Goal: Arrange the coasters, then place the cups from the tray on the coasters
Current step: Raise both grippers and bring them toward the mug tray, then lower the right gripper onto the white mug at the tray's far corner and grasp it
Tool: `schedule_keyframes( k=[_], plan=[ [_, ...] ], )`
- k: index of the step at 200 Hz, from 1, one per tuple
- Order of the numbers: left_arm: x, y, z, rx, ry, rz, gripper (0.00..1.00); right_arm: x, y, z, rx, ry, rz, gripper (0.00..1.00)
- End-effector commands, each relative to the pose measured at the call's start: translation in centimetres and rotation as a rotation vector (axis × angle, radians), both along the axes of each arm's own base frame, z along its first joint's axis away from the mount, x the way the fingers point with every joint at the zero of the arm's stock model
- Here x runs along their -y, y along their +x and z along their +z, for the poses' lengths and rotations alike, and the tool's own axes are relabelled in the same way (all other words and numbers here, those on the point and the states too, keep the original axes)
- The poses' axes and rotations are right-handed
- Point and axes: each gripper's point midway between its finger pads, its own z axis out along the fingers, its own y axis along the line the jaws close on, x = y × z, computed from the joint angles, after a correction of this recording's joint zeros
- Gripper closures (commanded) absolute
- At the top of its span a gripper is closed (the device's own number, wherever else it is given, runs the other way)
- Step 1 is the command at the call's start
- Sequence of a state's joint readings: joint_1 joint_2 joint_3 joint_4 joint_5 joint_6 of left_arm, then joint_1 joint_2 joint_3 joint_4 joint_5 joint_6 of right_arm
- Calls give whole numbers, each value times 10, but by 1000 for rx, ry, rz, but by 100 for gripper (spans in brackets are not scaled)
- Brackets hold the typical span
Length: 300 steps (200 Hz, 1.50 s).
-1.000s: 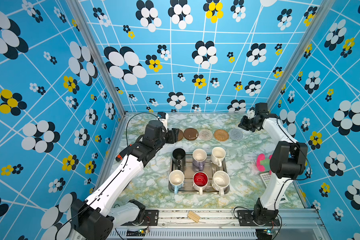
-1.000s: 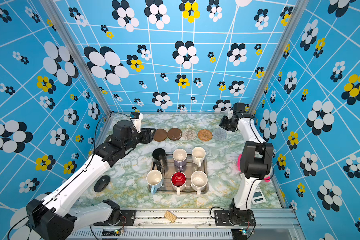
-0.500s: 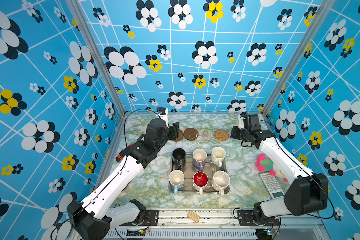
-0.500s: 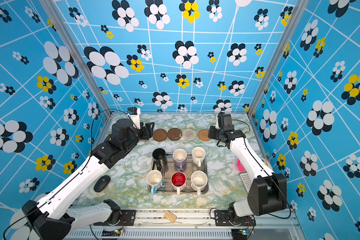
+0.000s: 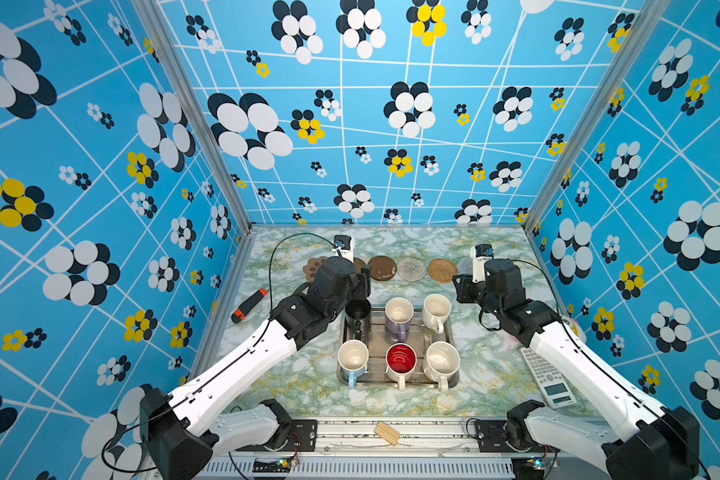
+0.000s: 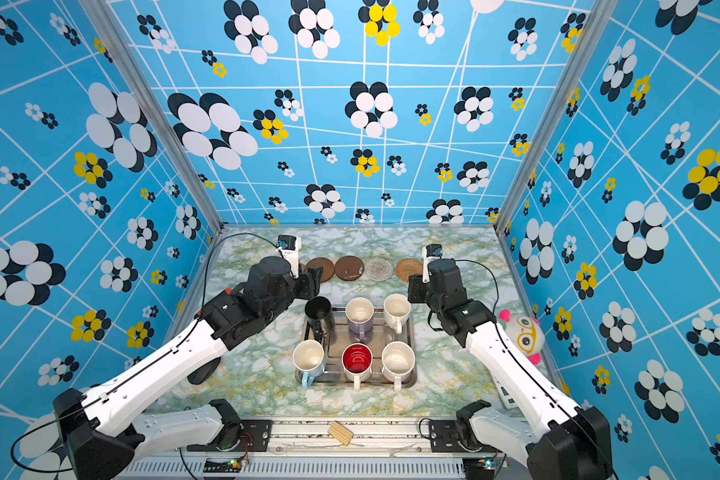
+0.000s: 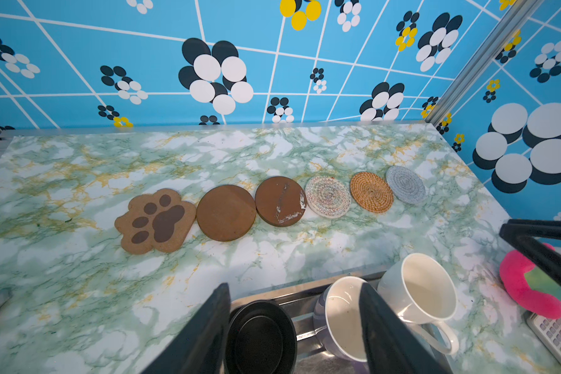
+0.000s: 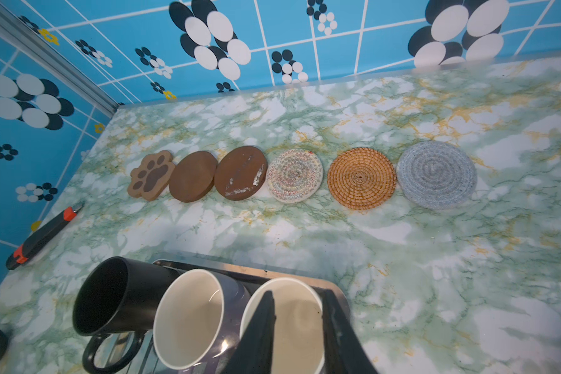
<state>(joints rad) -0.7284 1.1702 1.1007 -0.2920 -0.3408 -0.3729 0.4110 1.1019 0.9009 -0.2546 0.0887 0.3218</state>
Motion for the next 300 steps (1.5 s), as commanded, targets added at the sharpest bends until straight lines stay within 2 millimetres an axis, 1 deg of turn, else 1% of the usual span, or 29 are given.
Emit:
schedule_keyframes(
  k=[1, 16, 34, 59, 80, 107, 138, 168, 185, 237, 264, 300],
  plan=[
    [-6, 0, -5, 12, 45, 26, 35, 0, -9, 0, -1, -6, -1, 71],
    [-6, -2, -5, 15, 50, 20, 35, 6, -15, -6, -57, 0, -40, 70],
    [-8, -5, -6, 20, 59, 16, 35, 7, -26, -11, -134, -31, -25, 70],
    [-14, -6, -5, 40, 60, 31, 34, -1, -42, -19, -221, -52, 50, 69],
    [-16, -8, -5, 50, 63, 30, 34, -2, -54, -28, -270, -58, 78, 68],
    [-21, -10, -5, 56, 75, 40, 33, 3, -67, -39, -316, -62, 79, 62],
    [-22, -9, -6, 58, 78, 47, 33, 6, -79, -50, -377, -91, 79, 59],
    [-19, -8, -7, 51, 76, 40, 33, 5, -84, -56, -399, -107, 88, 56],
    [-19, -8, -7, 51, 75, 40, 33, 0, -86, -59, -415, -109, 106, 55],
    [-21, -7, -8, 53, 87, 47, 33, -12, -91, -75, -479, -192, 157, 51],
    [-20, -6, -9, 54, 93, 47, 33, -19, -91, -80, -494, -203, 179, 50],
    [-19, -4, -12, 51, 105, 47, 32, -28, -92, -93, -531, -224, 205, 50]
  ],
)
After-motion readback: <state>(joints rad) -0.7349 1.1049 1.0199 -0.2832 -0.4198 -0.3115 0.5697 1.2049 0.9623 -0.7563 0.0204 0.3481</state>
